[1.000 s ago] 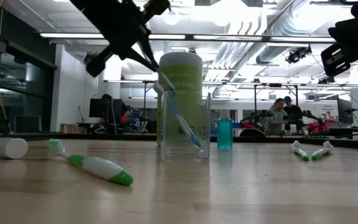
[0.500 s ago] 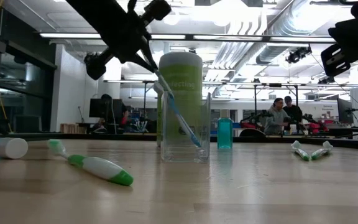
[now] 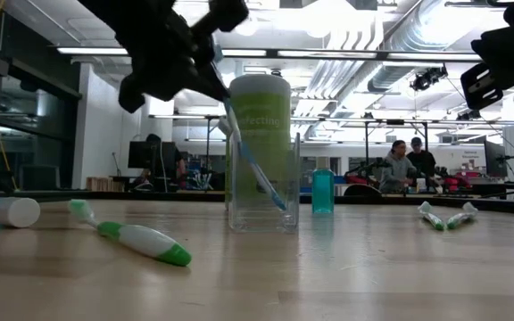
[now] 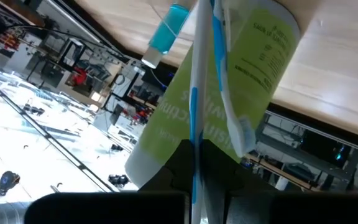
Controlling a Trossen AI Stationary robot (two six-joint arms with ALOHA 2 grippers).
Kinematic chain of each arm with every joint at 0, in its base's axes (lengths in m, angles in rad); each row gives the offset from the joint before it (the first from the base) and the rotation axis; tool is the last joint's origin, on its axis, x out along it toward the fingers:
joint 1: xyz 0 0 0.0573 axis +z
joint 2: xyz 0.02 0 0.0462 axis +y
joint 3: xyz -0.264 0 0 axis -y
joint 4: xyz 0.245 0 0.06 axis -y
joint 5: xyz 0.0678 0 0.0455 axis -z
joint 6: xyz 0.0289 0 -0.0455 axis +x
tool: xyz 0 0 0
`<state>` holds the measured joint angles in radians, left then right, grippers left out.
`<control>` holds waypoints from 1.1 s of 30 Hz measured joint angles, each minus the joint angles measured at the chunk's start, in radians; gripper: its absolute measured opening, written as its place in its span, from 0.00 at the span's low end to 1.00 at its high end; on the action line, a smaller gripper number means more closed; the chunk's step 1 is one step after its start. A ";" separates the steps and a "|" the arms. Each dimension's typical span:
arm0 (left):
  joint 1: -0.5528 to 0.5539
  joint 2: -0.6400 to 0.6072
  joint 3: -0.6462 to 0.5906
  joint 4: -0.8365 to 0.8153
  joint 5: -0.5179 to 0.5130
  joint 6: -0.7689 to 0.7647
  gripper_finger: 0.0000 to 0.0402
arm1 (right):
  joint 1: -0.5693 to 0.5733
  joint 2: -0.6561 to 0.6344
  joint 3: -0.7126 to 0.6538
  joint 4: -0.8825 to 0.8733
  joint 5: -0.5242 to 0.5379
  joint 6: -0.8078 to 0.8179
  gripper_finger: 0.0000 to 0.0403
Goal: Pick & Place toothbrushing station
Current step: Put the top blue toothbrush into the transparent organizer
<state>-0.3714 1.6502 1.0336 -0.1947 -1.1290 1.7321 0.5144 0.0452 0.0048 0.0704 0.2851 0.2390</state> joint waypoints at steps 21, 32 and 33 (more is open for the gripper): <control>0.042 -0.002 0.045 0.054 -0.001 0.060 0.01 | 0.000 0.000 0.000 0.000 0.000 0.000 0.09; 0.051 0.070 0.044 0.063 -0.030 0.124 0.01 | 0.000 0.000 0.000 0.000 0.000 0.000 0.09; 0.051 0.077 0.044 0.062 -0.035 0.129 0.01 | 0.000 0.000 0.000 0.000 0.000 0.000 0.09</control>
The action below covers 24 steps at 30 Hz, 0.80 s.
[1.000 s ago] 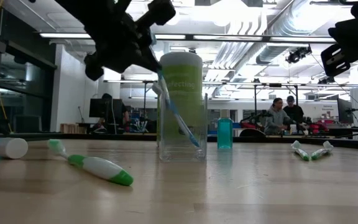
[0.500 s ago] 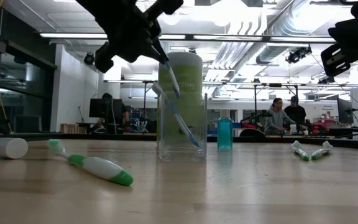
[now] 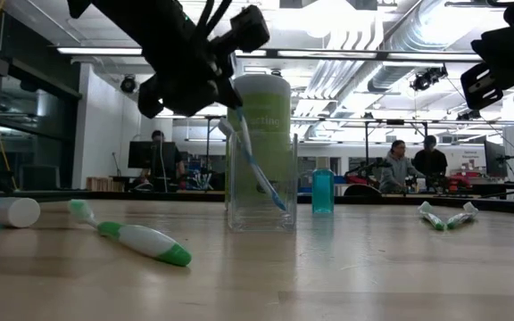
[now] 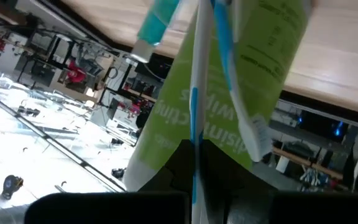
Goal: Pick & Place toothbrushing station
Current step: Put the top blue toothbrush into the transparent organizer
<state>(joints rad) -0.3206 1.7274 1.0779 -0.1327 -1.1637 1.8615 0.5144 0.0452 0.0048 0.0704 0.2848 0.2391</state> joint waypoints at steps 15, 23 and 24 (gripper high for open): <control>-0.005 0.004 0.000 0.005 0.018 -0.007 0.04 | 0.000 0.000 0.000 0.000 0.000 0.000 0.09; -0.005 0.004 0.000 0.001 0.050 -0.047 0.05 | 0.000 0.000 0.000 0.000 0.000 0.000 0.09; -0.005 0.004 0.000 -0.007 0.056 -0.062 0.05 | 0.000 0.000 0.000 0.000 0.000 0.000 0.09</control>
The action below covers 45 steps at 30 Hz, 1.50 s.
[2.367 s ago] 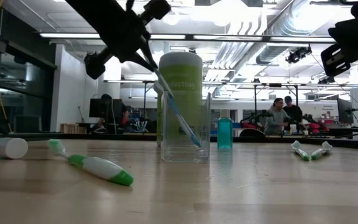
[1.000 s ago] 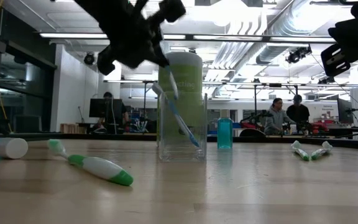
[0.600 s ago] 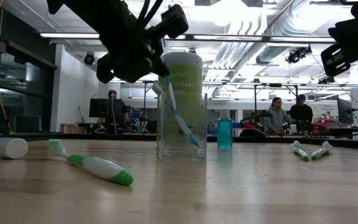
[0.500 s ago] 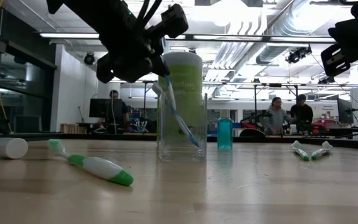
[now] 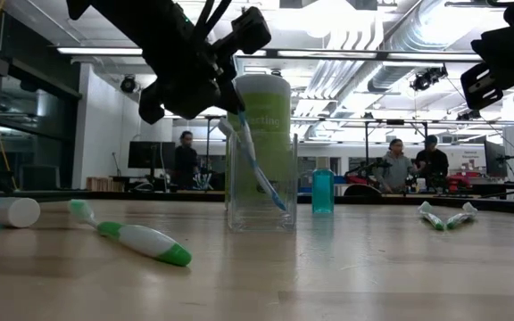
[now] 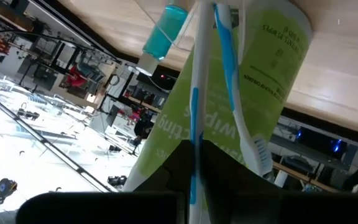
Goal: Pick & Place toothbrushing station
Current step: Put the top blue toothbrush into the transparent organizer
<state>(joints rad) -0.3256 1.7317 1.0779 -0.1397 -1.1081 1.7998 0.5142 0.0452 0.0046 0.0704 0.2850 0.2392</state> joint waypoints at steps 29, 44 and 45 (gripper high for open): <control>-0.013 0.085 -0.002 -0.021 0.033 -0.039 0.05 | 0.000 0.000 0.000 0.000 0.000 0.000 0.09; -0.013 0.085 -0.002 -0.021 0.070 -0.073 0.09 | 0.000 0.000 0.000 0.000 0.000 0.000 0.09; -0.013 0.085 -0.002 -0.021 0.070 -0.073 0.10 | 0.000 0.000 0.000 0.000 0.000 0.000 0.09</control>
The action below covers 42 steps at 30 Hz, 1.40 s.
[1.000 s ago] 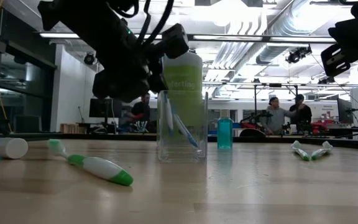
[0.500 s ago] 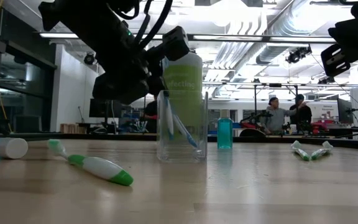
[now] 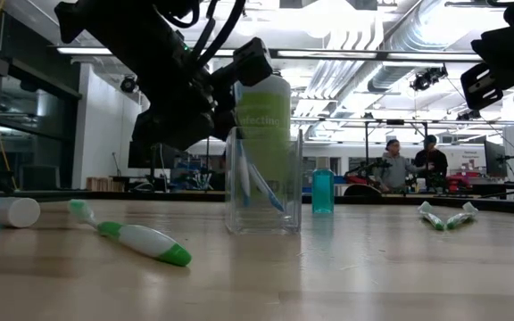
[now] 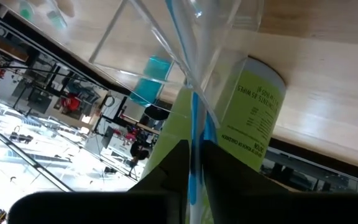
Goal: Pick & Place toothbrushing station
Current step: Put the top blue toothbrush into the transparent organizer, then put the blue toothbrush into the transparent organizer
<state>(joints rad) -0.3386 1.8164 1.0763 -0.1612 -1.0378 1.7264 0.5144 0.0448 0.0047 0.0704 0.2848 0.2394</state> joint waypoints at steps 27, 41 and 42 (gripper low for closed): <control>-0.092 -0.057 0.000 0.000 -0.084 -0.136 0.16 | 0.000 0.000 0.000 0.000 0.000 0.000 0.09; -0.132 -0.310 0.002 -0.413 0.305 -1.089 0.16 | 0.000 0.000 0.000 0.000 0.000 0.000 0.09; -0.141 -0.316 0.002 -0.435 0.331 -1.146 0.16 | 0.000 0.000 0.000 0.000 0.000 0.000 0.09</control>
<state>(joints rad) -0.4794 1.5001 1.0779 -0.5966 -0.7064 0.5806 0.5144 0.0448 0.0048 0.0704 0.2852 0.2390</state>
